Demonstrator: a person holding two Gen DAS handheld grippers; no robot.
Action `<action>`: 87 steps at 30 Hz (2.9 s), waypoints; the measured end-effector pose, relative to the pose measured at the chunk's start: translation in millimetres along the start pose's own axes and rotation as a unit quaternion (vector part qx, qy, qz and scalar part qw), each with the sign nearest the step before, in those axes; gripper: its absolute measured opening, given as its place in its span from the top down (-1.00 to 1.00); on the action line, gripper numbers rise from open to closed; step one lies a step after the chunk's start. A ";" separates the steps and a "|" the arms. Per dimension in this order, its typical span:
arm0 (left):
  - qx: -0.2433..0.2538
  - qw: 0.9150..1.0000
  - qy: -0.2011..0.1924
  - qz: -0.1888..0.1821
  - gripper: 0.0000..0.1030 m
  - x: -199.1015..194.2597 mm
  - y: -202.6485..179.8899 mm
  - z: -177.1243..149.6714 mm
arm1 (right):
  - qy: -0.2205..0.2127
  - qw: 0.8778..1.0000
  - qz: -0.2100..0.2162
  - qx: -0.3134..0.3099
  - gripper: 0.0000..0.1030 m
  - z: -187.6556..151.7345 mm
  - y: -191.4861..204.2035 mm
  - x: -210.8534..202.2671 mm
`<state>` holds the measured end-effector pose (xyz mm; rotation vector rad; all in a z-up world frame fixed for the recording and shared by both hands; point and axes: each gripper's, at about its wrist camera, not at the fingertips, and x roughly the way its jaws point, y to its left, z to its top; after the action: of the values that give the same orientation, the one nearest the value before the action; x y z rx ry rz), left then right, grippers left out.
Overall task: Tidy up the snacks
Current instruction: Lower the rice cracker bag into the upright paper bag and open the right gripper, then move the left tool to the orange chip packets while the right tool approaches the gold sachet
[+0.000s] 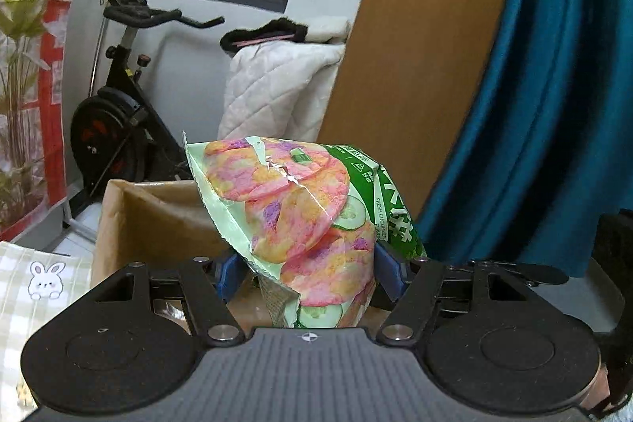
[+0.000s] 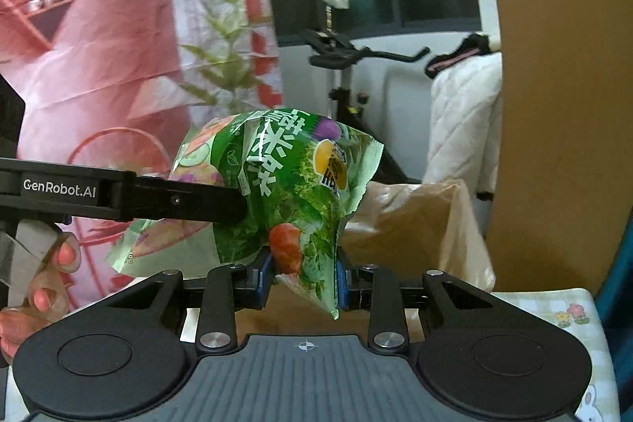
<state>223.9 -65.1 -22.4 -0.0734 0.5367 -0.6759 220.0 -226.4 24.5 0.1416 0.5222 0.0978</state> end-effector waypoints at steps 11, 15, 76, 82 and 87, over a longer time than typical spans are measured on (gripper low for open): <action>-0.008 0.995 0.063 0.072 -0.38 60.8 24.8 11.6 | 0.023 0.999 -0.028 0.040 -0.03 -15.7 -37.3 40.7; 0.009 0.991 0.050 0.126 -0.65 45.7 27.0 12.2 | -0.001 0.998 -0.032 0.054 -0.55 -25.2 -45.4 27.1; -0.065 0.942 0.025 0.328 -0.70 -81.0 80.3 -137.5 | 0.104 0.976 -0.152 0.115 -0.99 -234.8 -42.5 -38.8; -0.077 0.940 0.042 0.331 -0.68 -80.7 88.6 -149.1 | 0.117 0.969 -0.181 0.123 -0.99 -247.6 -44.3 -35.9; -0.081 0.939 0.057 0.330 -0.68 -82.1 93.6 -158.8 | 0.139 0.963 -0.186 0.135 -0.86 -257.0 -44.8 -29.9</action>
<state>145.8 75.3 -144.4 -0.0053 0.6804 0.0236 67.4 -246.2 -188.3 0.2965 0.8337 -0.3278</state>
